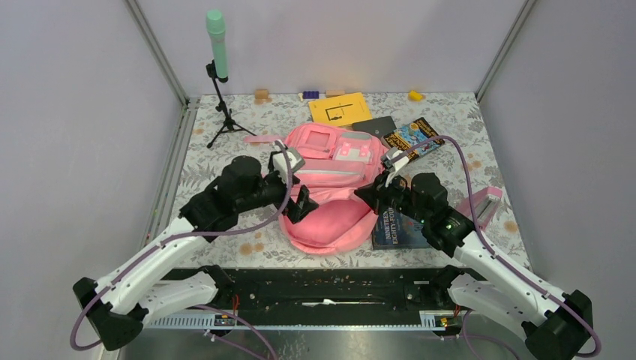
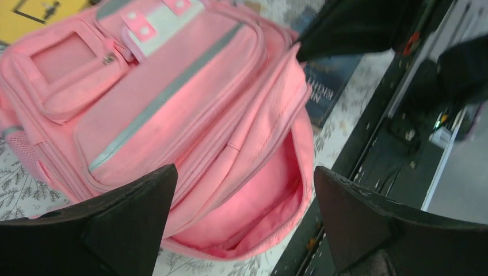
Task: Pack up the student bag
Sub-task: Unzip the student bag at the center of the board.
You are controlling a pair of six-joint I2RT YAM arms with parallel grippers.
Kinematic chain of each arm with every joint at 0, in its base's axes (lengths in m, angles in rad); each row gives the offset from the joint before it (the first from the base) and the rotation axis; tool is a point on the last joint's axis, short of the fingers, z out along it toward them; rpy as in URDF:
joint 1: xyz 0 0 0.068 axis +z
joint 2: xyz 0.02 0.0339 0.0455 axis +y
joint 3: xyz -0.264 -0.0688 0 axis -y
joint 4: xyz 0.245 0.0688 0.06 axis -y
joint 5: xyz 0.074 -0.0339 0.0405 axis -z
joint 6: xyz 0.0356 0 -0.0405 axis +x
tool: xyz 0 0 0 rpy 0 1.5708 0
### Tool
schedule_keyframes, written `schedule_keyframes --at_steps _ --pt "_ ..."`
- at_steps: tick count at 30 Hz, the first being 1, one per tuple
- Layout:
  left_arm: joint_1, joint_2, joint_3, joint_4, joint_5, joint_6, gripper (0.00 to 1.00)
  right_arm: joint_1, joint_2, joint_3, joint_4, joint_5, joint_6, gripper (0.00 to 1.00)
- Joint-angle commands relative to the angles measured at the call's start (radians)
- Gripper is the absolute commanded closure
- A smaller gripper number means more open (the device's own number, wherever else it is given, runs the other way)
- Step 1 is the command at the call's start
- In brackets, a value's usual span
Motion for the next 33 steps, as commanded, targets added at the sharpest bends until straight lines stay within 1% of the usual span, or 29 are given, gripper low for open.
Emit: schedule_keyframes --at_steps 1,4,6,8,11,13,15,19,20,23,29,30,31,32,33 --pt "-0.022 0.053 0.064 -0.128 0.06 0.217 0.02 -0.018 -0.022 0.071 0.067 -0.043 0.005 1.0" --pt "-0.028 0.071 0.047 -0.066 0.06 0.269 0.01 -0.019 -0.027 0.074 0.05 -0.052 0.005 1.0" --pt "-0.047 0.091 0.043 -0.04 0.032 0.293 0.01 -0.02 -0.029 0.081 0.037 -0.057 -0.002 1.0" --pt "-0.083 0.119 0.053 -0.028 -0.028 0.314 0.01 -0.02 -0.03 0.087 0.025 -0.064 -0.009 1.0" --pt "-0.133 0.175 0.07 -0.009 -0.154 0.351 0.01 -0.022 -0.029 0.092 0.023 -0.079 -0.01 1.0" --pt "-0.157 0.208 0.079 0.004 -0.194 0.369 0.01 -0.022 -0.027 0.095 0.022 -0.087 -0.011 1.0" --pt "-0.165 0.235 0.073 0.038 -0.237 0.382 0.01 -0.023 -0.025 0.097 0.024 -0.095 -0.011 1.0" --pt "-0.203 0.263 0.074 0.116 -0.407 0.441 0.01 -0.023 -0.026 0.098 0.023 -0.117 -0.013 1.0" --pt "-0.211 0.263 0.07 0.134 -0.422 0.464 0.01 -0.024 -0.026 0.098 0.023 -0.122 -0.011 1.0" --pt "-0.214 0.277 0.054 0.176 -0.407 0.493 0.01 -0.023 -0.027 0.099 0.024 -0.125 -0.007 1.0" --pt "-0.213 0.379 0.104 0.078 -0.337 0.483 0.01 -0.024 -0.033 0.117 -0.023 -0.101 -0.004 1.0" --pt "-0.213 0.392 0.112 0.07 -0.342 0.482 0.05 -0.024 -0.035 0.12 -0.032 -0.092 -0.005 1.0" --pt "-0.213 0.405 0.118 0.061 -0.346 0.482 0.12 -0.024 -0.04 0.122 -0.04 -0.079 -0.005 1.0" --pt "-0.211 0.417 0.126 0.055 -0.358 0.481 0.33 -0.023 -0.045 0.123 -0.05 -0.065 -0.005 1.0" --pt "-0.21 0.428 0.131 0.051 -0.371 0.477 0.47 -0.024 -0.051 0.125 -0.058 -0.048 -0.004 1.0"
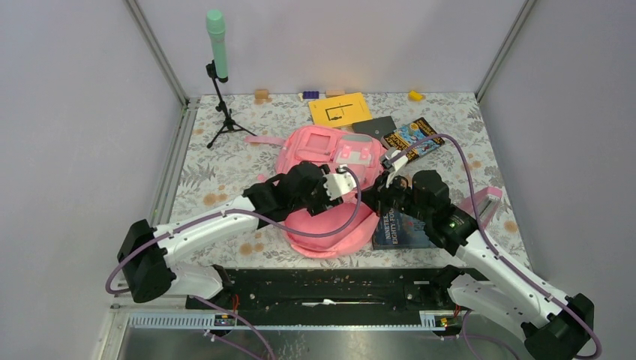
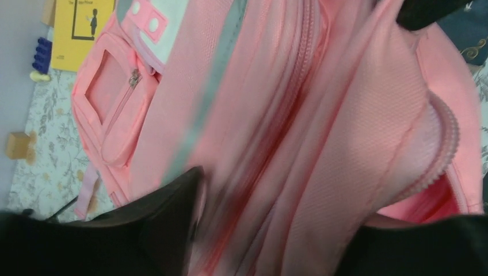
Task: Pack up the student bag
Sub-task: Unzip the student bag at the center of the board, then pick up the book from the center of the board.
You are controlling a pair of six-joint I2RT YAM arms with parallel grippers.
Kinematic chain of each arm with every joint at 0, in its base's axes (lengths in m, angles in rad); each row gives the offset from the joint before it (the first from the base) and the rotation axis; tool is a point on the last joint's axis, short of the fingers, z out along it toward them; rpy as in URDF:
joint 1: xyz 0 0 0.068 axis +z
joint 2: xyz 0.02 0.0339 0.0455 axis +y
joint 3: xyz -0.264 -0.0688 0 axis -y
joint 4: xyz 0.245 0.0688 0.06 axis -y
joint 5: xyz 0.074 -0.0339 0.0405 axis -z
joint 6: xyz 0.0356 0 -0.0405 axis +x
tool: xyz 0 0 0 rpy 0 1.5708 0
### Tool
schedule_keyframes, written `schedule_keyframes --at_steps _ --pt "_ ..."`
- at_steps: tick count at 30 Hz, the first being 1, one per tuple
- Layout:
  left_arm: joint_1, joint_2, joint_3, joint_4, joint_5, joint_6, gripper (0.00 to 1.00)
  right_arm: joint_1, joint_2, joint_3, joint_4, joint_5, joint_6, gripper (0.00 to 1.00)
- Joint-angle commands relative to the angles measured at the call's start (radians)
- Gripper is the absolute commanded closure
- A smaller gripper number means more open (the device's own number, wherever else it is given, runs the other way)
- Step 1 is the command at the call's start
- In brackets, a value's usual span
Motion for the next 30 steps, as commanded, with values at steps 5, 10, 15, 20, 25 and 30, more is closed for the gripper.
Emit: schedule_keyframes --at_steps 5,10,15,20,25,30 --pt "0.011 0.024 0.061 -0.03 -0.132 -0.045 1.0 -0.01 -0.073 0.091 -0.036 0.159 0.038 0.96" --pt "0.011 -0.044 0.052 -0.133 -0.252 -0.158 1.0 -0.055 -0.068 0.1 -0.105 0.247 0.098 0.72" --pt "0.026 -0.125 0.017 -0.239 -0.32 -0.273 1.0 -0.137 -0.039 0.1 -0.105 0.269 0.223 0.35" --pt "0.07 -0.191 0.017 -0.292 -0.279 -0.351 1.0 -0.217 0.008 0.122 -0.102 0.278 0.324 0.19" --pt "0.071 -0.197 0.062 -0.263 -0.167 -0.382 1.0 -0.318 0.069 0.078 -0.019 0.371 0.442 0.18" --pt "0.078 -0.142 0.139 -0.231 -0.124 -0.373 1.0 -0.368 0.192 0.037 0.146 0.462 0.567 0.18"
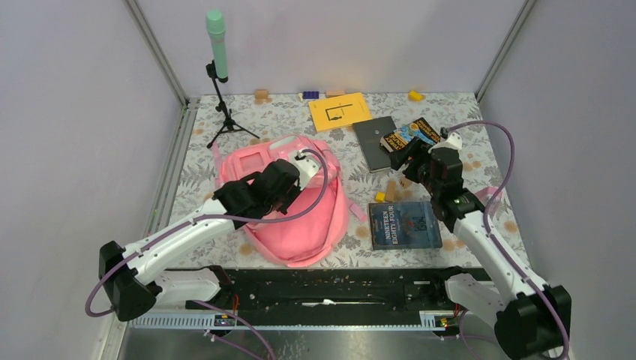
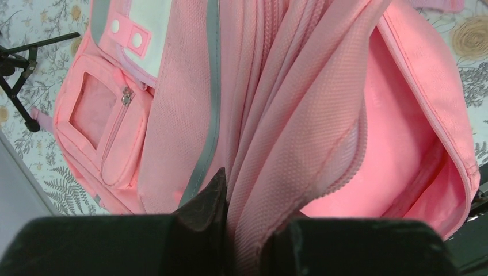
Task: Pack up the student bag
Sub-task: Pick up the book from the center of the board.
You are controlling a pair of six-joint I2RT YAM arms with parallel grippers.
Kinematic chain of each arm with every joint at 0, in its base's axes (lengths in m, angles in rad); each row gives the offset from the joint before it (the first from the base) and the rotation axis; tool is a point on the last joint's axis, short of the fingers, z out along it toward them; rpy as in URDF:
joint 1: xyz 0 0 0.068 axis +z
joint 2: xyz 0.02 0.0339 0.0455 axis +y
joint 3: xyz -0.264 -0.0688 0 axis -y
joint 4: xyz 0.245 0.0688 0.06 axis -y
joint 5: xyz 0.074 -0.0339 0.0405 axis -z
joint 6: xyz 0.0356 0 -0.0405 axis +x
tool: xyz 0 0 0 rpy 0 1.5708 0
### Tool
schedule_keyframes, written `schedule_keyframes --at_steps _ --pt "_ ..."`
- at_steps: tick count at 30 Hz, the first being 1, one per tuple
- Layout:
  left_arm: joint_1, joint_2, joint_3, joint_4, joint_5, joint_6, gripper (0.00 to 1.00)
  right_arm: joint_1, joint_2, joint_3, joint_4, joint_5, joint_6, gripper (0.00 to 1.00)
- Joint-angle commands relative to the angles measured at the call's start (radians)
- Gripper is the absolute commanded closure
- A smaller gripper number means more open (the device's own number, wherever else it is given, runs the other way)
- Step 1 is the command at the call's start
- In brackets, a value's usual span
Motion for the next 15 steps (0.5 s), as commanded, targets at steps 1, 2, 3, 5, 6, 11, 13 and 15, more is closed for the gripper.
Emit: schedule_keyframes --at_steps 1,2,3,5,6,11,13,15 --pt "0.003 0.022 0.137 0.141 0.076 -0.037 1.0 -0.027 0.127 -0.01 0.192 0.128 0.135 0.18" --pt "0.006 0.025 0.142 0.143 0.078 -0.032 1.0 -0.027 0.164 0.005 0.206 0.15 0.144 0.17" --pt "0.011 0.024 0.14 0.148 0.082 -0.028 1.0 -0.03 0.204 0.022 0.208 0.17 0.154 0.17" --pt "0.021 0.009 0.118 0.162 0.085 -0.024 1.0 -0.039 0.277 0.053 0.212 0.22 0.18 0.17" --pt "0.024 -0.002 0.101 0.171 0.083 -0.019 1.0 -0.044 0.312 0.062 0.226 0.248 0.19 0.17" --pt "0.029 -0.054 0.039 0.198 0.071 -0.024 1.0 -0.095 0.444 0.105 0.244 0.361 0.255 0.16" --pt "0.029 -0.057 0.04 0.196 0.075 -0.028 1.0 -0.138 0.494 0.115 0.244 0.344 0.306 0.15" --pt "0.03 -0.055 0.04 0.19 0.068 -0.031 1.0 -0.166 0.535 0.129 0.247 0.359 0.325 0.12"
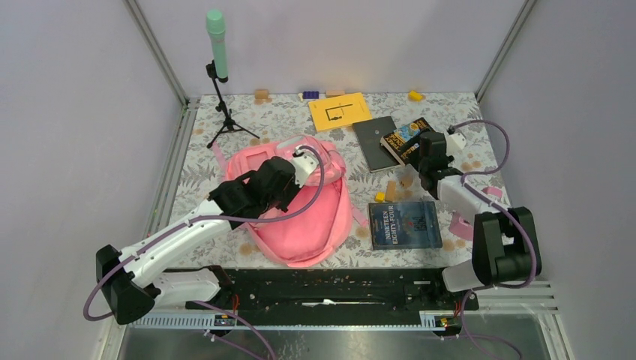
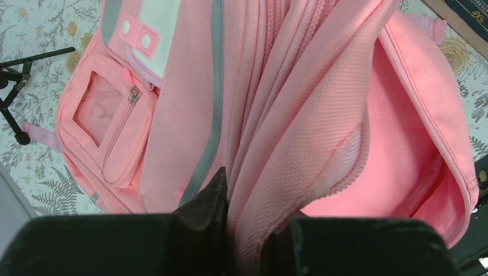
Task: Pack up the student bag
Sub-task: Pick up the book from the center of the board.
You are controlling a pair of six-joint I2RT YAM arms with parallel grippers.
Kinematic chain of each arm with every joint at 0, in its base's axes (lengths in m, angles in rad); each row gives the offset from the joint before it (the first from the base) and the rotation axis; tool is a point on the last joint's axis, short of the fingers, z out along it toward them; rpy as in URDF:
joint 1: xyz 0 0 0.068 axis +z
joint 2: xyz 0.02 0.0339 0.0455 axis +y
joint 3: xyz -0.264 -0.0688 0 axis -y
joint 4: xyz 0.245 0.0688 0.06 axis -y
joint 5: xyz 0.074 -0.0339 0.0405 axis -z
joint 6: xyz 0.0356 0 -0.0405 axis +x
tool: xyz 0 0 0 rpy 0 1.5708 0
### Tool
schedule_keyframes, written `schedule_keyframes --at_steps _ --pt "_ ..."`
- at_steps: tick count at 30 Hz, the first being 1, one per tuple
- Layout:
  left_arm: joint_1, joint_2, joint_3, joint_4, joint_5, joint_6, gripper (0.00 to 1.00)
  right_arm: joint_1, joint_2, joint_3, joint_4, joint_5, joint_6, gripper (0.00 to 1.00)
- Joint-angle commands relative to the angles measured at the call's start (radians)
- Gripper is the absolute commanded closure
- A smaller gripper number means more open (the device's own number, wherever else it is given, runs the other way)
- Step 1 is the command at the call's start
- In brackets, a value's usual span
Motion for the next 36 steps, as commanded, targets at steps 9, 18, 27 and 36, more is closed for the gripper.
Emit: schedule_keyframes --at_steps 9,18,27,36 --pt "0.012 -0.042 0.026 0.144 0.021 -0.04 1.0 -0.102 0.246 0.155 0.049 0.165 0.128 0.08" --pt "0.013 -0.054 0.028 0.138 0.027 -0.042 1.0 -0.112 0.367 0.21 0.086 0.184 0.176 0.08" --pt "0.016 -0.076 0.028 0.138 0.031 -0.041 1.0 -0.131 0.426 0.248 0.038 0.119 0.294 0.07" --pt "0.02 -0.082 0.028 0.139 0.032 -0.042 1.0 -0.15 0.497 0.259 0.028 0.049 0.446 0.08"
